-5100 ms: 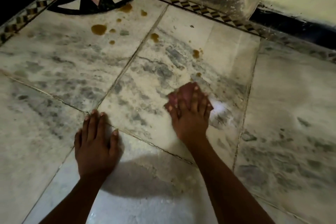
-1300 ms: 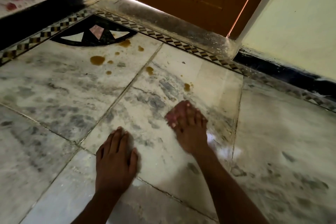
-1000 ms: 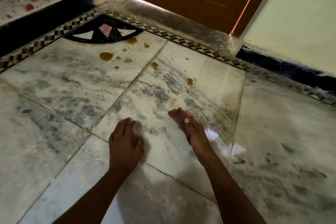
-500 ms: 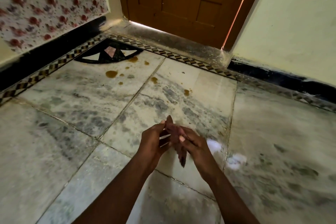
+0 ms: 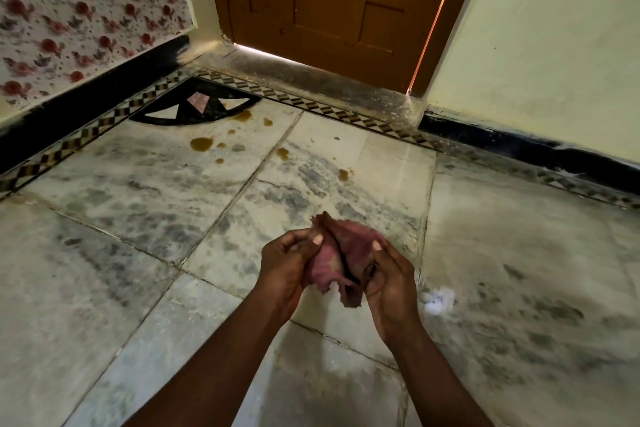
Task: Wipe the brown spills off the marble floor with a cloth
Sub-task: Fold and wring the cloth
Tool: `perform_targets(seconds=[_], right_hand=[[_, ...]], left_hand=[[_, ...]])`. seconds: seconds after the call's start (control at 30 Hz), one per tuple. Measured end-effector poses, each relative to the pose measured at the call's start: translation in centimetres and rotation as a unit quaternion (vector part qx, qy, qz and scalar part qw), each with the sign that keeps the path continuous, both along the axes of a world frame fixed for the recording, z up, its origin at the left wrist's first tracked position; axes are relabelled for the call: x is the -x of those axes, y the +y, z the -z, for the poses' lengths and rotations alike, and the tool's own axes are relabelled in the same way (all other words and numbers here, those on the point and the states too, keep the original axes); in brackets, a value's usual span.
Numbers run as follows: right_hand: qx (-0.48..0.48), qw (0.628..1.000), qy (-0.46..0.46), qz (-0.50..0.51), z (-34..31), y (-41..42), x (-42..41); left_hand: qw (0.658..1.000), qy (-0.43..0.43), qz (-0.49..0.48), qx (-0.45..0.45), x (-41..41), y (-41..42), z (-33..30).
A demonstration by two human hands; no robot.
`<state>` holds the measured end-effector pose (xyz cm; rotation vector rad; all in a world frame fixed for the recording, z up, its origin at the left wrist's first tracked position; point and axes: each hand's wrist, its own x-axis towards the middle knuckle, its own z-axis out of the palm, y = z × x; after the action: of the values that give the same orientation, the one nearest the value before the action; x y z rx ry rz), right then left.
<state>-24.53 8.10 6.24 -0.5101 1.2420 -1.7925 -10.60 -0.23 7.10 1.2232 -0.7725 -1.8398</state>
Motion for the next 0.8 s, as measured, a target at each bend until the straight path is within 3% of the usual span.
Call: perform_targets(seconds=[0.4,0.5,0.63,0.8], right_hand=[[0.007,0.995,-0.095,0.033,1.1,0.8,1.3],[0.006,1.0,-0.015,-0.011,0.3,1.1,1.0],[-0.023,0.985,0.162,-0.064,-1.3,1.2,-0.3],[-0.033,0.954,0.264,-0.138,-2.2,1.3,-1.8]], left_hand=[[0.998,-0.043,0.005,0.038,-0.8,-0.5,0.0],[0.999,-0.03,-0.001,0.016,-0.8,-0.4,0.1],[1.0,-0.026,0.011,-0.002,-0.6,0.2,0.6],[0.999,-0.018,0.027,-0.013,-0.3,1.2,0.4]])
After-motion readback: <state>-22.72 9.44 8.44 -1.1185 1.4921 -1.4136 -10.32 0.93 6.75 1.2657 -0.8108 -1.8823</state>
